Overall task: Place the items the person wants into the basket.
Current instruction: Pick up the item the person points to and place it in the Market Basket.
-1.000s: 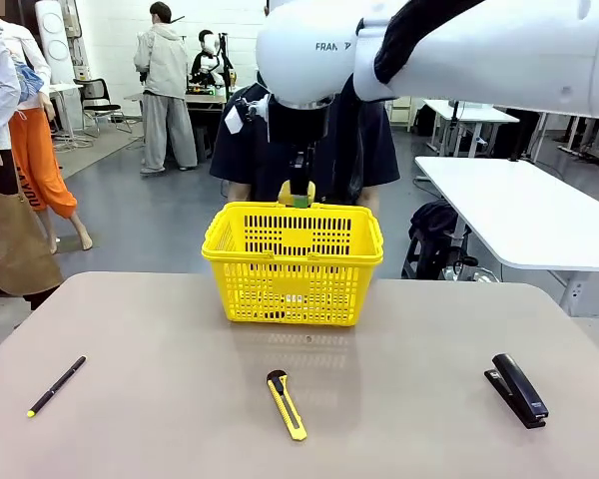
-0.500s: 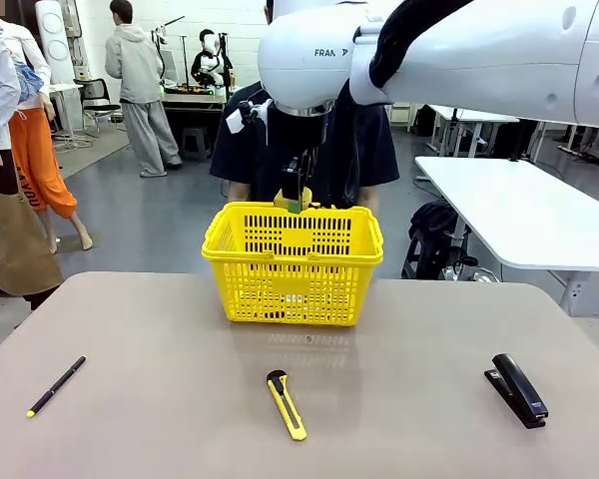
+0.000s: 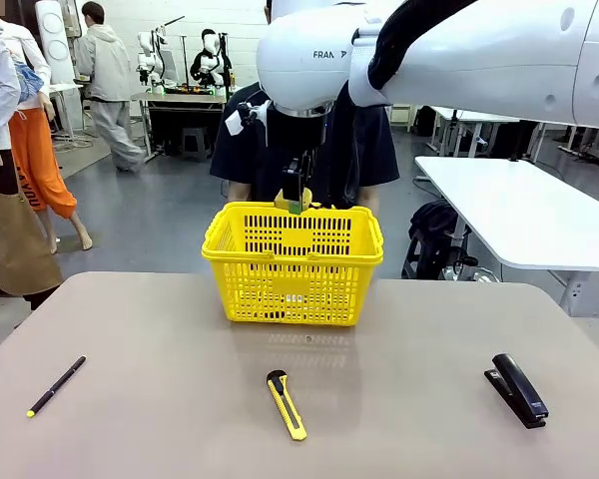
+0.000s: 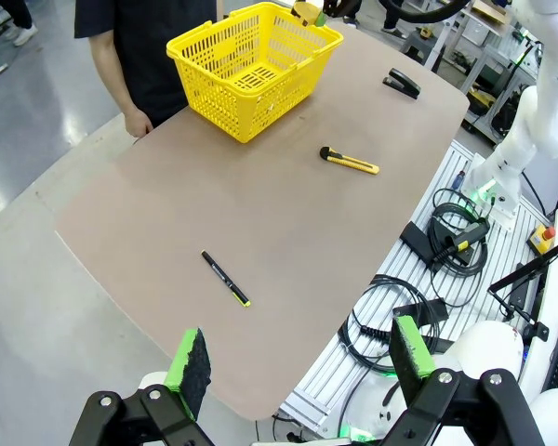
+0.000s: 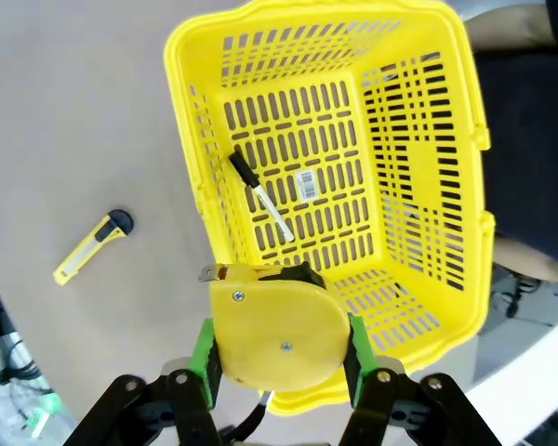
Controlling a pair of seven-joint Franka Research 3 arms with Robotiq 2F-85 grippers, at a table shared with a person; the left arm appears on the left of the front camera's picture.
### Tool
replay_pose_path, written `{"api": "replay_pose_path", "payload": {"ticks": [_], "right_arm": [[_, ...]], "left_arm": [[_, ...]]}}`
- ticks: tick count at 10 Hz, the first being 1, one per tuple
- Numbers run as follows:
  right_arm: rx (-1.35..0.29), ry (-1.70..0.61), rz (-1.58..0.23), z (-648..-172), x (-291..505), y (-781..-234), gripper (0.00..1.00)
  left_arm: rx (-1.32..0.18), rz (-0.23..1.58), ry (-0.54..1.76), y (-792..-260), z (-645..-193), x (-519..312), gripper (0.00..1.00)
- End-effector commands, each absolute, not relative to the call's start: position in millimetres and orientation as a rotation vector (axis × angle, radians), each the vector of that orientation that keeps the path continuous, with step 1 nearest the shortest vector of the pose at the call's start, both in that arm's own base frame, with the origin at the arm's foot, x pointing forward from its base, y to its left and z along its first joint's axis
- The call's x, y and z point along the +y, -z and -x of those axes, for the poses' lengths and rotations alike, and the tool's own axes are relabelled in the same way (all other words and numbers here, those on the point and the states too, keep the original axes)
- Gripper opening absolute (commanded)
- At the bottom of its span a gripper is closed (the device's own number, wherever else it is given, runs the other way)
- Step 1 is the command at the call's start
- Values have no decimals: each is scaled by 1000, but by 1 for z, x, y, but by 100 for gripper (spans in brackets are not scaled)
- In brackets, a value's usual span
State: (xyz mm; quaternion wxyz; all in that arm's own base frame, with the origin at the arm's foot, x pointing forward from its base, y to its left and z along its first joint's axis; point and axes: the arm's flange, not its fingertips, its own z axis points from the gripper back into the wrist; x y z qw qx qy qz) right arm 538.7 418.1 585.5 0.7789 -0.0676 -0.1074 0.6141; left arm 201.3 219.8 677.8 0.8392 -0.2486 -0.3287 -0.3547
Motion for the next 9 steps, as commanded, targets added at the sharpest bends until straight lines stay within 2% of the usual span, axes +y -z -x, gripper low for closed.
{"api": "replay_pose_path", "payload": {"ticks": [1,5,9], "right_arm": [[-181,-1330,89,-579,411,-577,63],[-158,-1360,-18,-627,394,-546,63],[-73,-1314,-83,-647,384,-504,63]], "left_arm": [[-711,530,771,-677,-200,220,100],[-711,530,771,-677,-200,220,100],[-711,530,771,-677,-200,220,100]]}}
